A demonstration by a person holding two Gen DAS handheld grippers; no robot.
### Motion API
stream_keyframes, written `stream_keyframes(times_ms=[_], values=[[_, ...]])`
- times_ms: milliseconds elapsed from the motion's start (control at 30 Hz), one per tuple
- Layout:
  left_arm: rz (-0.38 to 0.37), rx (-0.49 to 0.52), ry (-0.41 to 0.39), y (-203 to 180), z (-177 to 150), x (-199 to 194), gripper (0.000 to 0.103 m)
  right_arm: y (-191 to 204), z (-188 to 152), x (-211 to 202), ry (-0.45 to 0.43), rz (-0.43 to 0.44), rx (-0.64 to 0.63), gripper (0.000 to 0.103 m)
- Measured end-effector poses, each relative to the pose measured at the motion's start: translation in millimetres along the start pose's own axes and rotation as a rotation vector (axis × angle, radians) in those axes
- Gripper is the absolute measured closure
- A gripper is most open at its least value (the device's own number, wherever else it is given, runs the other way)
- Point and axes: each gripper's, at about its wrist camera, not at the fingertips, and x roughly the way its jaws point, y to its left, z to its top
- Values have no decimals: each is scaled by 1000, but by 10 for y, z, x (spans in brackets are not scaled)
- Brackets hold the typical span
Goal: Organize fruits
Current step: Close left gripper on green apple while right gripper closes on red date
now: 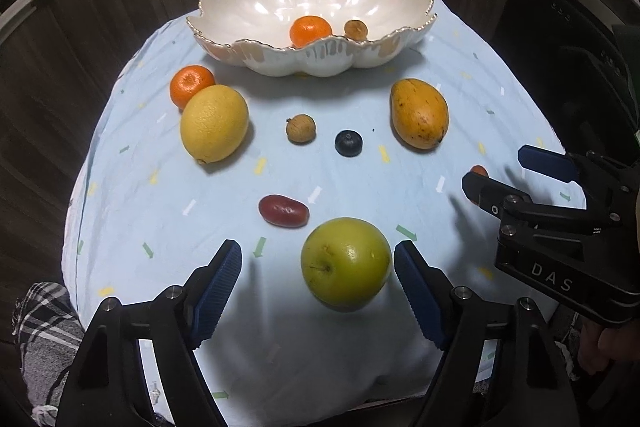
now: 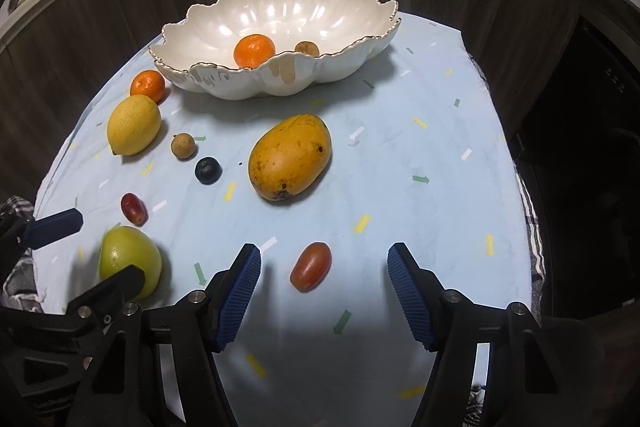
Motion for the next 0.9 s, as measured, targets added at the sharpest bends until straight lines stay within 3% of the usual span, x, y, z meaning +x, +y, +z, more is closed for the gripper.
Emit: stream_keyframes(times_ms=[200, 367, 600, 700, 767, 900], values=[[-9, 13, 20, -44, -17, 51, 32, 17, -1, 58, 27, 9, -4, 46], [-15, 15, 33, -61, -27, 111, 36, 2, -18, 158, 70, 20, 6, 59], [-35, 21, 57, -93, -49, 188, 50, -25, -33, 194, 82, 19, 12, 65], [-42, 24, 53, -104, -53, 185, 54, -26, -38, 191, 80, 22, 13, 73], [-38, 29, 53, -116, -56, 186, 54, -20, -45, 187, 78, 26, 11, 81], [-39, 25, 53, -115, -55, 180, 54, -15, -40, 188, 76, 31, 11, 82]])
